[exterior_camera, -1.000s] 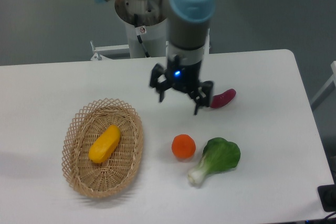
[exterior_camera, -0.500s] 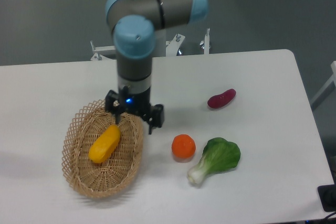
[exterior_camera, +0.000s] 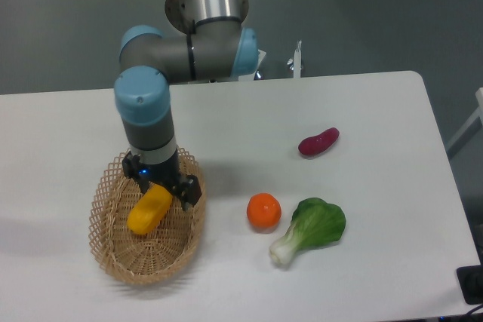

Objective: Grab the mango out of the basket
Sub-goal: 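Lower the gripper onto the yellow mango and close on it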

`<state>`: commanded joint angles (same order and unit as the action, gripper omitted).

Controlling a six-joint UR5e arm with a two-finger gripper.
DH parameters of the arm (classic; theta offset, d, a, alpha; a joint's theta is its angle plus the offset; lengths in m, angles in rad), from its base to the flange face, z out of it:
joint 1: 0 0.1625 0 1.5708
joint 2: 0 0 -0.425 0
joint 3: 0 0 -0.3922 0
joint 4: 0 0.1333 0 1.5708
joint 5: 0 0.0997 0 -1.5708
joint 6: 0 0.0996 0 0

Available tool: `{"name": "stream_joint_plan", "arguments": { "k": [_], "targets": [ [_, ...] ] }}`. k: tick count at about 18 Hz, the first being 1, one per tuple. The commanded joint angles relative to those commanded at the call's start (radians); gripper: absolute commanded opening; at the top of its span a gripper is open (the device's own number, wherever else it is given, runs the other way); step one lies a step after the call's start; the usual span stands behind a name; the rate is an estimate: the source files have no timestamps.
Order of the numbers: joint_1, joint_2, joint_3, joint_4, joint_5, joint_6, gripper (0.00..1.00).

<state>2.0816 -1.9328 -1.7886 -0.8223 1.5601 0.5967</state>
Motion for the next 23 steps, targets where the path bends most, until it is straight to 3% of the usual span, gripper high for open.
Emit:
{"name": "stream_joint_plan", "arguments": {
  "k": [5,12,21,23],
  "targets": [
    [-0.035,-0.032,-0.025,0.057,0.038,0.029,1.00],
    [-0.051,-0.064,-0.032,0.094,0.044,0.022,1.00],
    [-0.063,-0.080,-0.026,0.100,0.052,0.018,0.99],
    [-0.063,-0.080,-0.025,0.100,0.052,0.017,0.74]
  ]
}}
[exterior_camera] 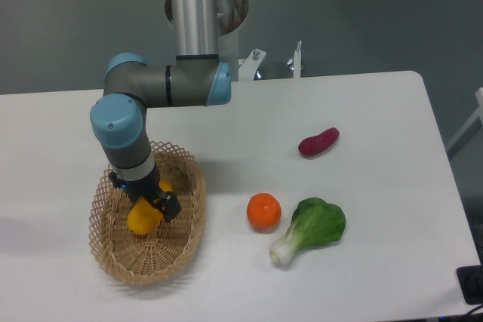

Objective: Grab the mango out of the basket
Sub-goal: 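Lower the gripper onto the yellow mango and close on it, then lift the mango out of the basket and carry it beside the sweet potato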

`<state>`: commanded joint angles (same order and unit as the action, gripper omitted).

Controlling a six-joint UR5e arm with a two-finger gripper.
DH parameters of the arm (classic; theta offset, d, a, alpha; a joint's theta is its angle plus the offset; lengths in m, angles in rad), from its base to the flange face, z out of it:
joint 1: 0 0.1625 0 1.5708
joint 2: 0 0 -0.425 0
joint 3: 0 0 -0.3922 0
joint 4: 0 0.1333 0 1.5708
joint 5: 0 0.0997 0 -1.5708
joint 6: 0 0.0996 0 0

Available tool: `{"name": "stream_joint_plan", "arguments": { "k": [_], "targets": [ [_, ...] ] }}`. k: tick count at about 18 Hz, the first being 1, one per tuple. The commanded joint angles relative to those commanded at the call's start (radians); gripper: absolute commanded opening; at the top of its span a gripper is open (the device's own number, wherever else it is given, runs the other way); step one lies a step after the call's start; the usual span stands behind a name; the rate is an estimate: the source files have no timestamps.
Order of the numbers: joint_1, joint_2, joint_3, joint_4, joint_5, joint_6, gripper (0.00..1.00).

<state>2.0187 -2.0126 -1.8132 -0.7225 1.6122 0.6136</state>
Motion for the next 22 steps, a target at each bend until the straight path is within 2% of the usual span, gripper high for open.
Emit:
{"name": "stream_joint_plan", "arguments": {
  "k": [1,4,5,11,16,22],
  "targets": [
    [0.000,0.002,0.000,0.000,-0.002,0.002,0.64],
    [0.000,0.002,0.006,0.000,0.000,0.003,0.48],
    [0.000,0.002,0.006,0.000,-0.002,0.005,0.46],
    [0.002,0.012,0.011,0.000,-0.002,0.012,0.43],
    [0.012,0.047,0.040,-0.005,-0.005,0.015,0.43],
    [0.124,0.124,0.049,-0.021,-0.018,0.061,0.43]
  ]
}}
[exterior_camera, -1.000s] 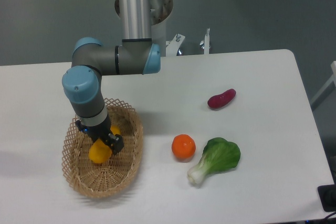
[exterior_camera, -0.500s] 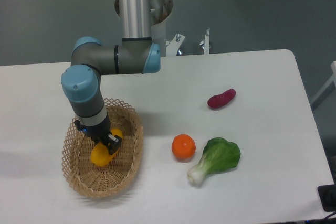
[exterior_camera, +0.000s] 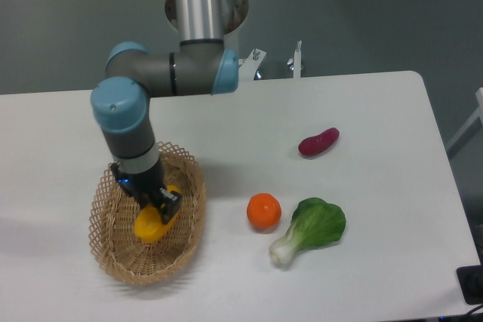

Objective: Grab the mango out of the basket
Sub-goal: 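Lift the mango out of the basket and carry it beside the sweet potato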

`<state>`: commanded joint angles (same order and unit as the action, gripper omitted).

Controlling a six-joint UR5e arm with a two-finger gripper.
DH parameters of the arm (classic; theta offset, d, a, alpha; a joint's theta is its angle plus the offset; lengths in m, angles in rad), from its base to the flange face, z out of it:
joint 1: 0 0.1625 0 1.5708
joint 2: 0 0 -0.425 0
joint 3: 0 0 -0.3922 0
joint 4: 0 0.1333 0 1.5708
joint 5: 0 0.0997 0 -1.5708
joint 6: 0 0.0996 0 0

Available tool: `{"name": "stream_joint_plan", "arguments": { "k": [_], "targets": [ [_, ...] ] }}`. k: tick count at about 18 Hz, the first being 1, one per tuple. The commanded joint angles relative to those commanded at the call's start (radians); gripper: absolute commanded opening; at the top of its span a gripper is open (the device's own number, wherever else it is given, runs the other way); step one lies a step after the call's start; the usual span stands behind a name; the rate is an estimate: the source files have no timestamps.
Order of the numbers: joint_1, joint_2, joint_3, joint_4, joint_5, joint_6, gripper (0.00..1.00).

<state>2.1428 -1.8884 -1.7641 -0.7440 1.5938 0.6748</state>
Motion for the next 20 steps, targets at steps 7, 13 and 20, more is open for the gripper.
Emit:
{"name": "stream_joint_plan", "arguments": {
  "k": [7,13,20],
  "targets": [
    [0.169,0.031,0.052,-0.089,-0.031,0.199,0.45],
    [0.330,0.057,0.110,-0.212,-0.086,0.429,0.45],
    [0.489,0.055,0.120,-0.239,-0.149,0.669,0.45]
  ]
}}
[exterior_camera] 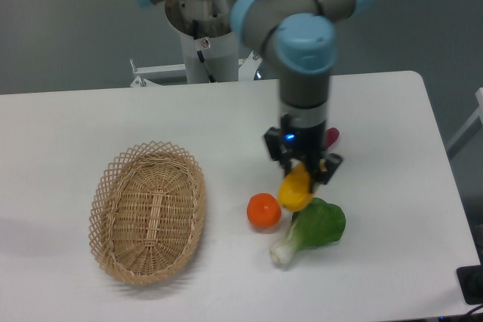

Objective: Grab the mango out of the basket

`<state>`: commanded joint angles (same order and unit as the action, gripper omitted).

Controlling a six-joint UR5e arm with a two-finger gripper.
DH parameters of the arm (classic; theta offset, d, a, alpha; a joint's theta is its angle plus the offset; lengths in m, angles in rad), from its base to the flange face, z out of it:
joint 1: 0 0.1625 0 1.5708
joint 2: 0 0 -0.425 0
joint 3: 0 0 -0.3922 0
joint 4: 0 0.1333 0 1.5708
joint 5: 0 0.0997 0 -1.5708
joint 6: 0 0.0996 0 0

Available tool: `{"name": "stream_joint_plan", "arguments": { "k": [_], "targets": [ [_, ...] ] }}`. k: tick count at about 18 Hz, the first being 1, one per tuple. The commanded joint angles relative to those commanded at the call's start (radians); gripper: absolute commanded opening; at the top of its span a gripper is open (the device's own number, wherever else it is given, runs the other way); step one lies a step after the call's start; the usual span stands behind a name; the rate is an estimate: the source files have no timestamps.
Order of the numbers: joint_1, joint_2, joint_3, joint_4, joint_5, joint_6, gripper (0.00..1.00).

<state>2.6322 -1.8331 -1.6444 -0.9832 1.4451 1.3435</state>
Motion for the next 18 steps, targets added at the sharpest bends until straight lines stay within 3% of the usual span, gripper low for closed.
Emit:
{"name": "stream_joint_plan", "arguments": {
  "k": [4,18],
  "targets": [
    [0.043,0.002,0.017,-0.057,-0.018,0.065,0.45],
    [0.052,0.018,0.014,-0.068,-0.018,0.068,0.45]
  ]
}}
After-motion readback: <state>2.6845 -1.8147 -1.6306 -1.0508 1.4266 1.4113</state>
